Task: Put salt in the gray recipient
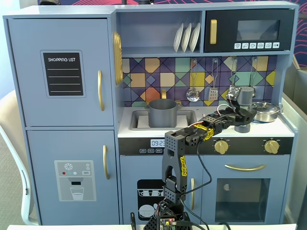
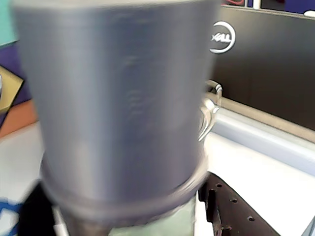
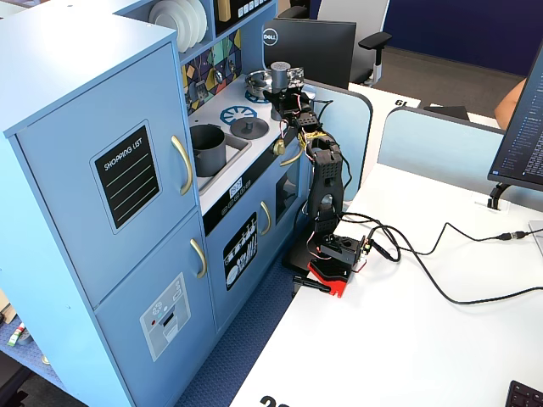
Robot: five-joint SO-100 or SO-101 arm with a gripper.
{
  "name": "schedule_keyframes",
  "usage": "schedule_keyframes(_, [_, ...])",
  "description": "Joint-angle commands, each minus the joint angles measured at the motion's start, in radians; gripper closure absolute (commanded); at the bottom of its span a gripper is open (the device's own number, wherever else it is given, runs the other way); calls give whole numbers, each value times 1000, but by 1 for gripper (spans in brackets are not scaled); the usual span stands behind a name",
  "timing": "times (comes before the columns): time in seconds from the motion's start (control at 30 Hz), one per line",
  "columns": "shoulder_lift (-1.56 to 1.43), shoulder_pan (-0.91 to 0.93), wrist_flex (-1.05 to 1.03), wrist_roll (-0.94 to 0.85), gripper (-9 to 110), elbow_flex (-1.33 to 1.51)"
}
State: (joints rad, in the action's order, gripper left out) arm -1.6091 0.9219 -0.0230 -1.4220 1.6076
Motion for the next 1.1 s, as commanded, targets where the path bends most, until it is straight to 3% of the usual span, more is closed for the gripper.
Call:
schedule_keyframes(0.0, [-55,5,28,23,50,-32])
schedule_keyframes(0.2, [-114,11,21,2,49,8])
schedule_keyframes(0.37, [-333,38,-8,-2,48,198])
schedule_keyframes(0.5, [-586,69,-184,23,48,357])
schedule_keyframes(0.6, [-795,77,-364,26,56,463])
schedule_keyframes(0.7, [-1009,52,-555,-5,75,565])
schedule_keyframes(0.77, [-1143,-6,-699,-109,96,632])
schedule_keyframes(0.8, [-1206,-49,-769,-156,101,664])
schedule_keyframes(1.07, [-1480,-515,-1152,-135,101,862])
